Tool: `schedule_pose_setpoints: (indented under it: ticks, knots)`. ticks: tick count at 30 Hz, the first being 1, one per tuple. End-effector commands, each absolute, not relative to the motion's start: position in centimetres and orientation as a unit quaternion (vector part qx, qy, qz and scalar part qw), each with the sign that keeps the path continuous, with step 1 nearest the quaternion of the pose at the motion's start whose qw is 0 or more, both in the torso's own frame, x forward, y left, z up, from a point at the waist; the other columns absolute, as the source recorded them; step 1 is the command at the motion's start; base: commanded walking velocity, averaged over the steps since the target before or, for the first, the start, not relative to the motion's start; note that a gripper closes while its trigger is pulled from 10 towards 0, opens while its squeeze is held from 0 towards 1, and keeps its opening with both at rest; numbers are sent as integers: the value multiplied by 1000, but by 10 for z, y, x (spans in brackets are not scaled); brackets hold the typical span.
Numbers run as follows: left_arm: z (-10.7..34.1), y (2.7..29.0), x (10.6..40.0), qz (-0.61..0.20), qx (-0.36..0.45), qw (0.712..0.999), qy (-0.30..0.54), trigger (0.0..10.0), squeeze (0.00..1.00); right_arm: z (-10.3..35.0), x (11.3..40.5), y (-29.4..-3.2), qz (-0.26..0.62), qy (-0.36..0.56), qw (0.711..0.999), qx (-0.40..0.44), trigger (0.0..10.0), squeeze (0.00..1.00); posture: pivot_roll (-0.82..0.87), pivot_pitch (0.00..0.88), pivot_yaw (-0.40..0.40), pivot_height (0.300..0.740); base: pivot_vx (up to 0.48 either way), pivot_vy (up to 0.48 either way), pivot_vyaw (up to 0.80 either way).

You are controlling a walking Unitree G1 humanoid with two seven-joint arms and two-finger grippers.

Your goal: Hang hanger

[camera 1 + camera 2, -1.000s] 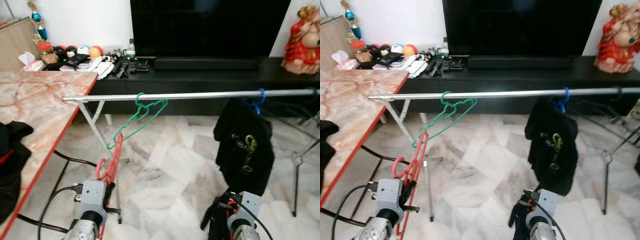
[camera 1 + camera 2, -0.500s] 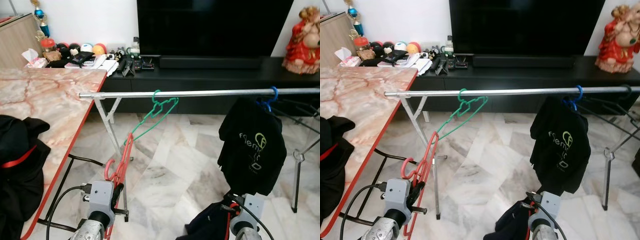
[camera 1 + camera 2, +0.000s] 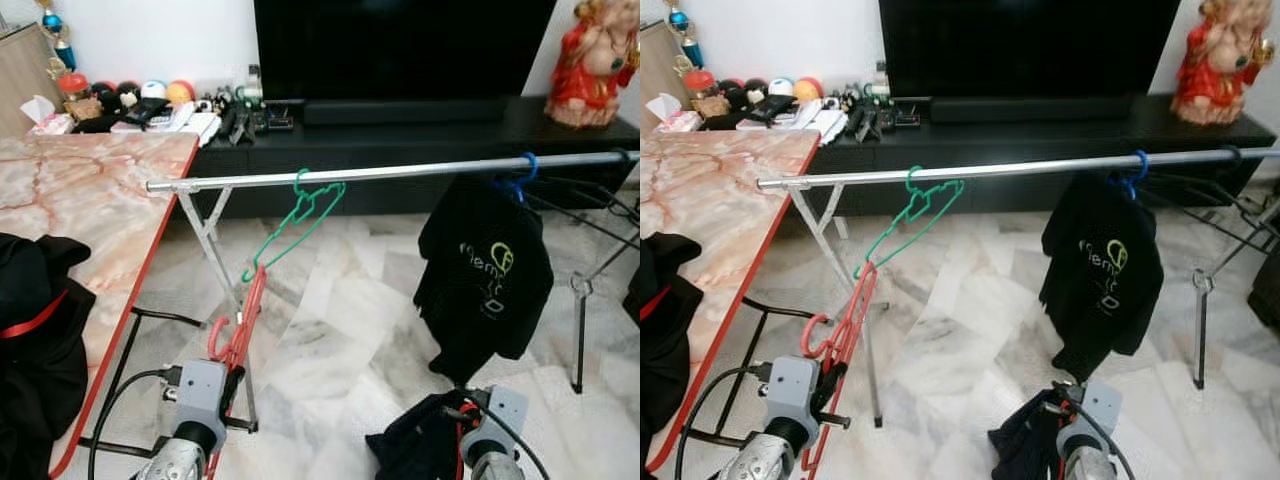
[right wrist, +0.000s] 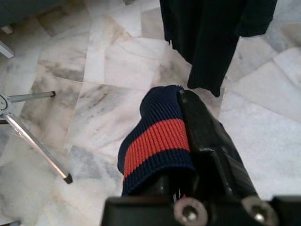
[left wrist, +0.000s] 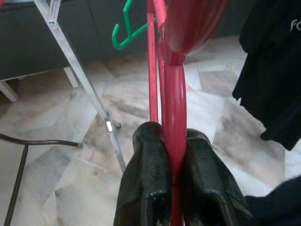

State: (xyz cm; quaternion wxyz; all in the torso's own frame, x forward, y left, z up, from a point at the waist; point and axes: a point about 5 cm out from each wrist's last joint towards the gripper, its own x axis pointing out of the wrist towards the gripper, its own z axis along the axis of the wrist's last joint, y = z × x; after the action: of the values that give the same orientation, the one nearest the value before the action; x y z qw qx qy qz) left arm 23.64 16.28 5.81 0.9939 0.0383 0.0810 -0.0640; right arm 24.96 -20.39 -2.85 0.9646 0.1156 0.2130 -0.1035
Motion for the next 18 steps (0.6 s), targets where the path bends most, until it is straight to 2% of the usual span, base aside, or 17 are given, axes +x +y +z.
schedule_pose_setpoints:
  ticks: [1,18]
  knots:
    - [57,163,235,-64,42,993,86,10000,0,-24,254,-204,-104,202,967,114,10000,0,27,35,12,740,0,0,0]
    - [53,166,232,-51,26,994,94,10000,0,-24,255,-205,-102,201,968,113,10000,0,27,38,7,740,0,0,0]
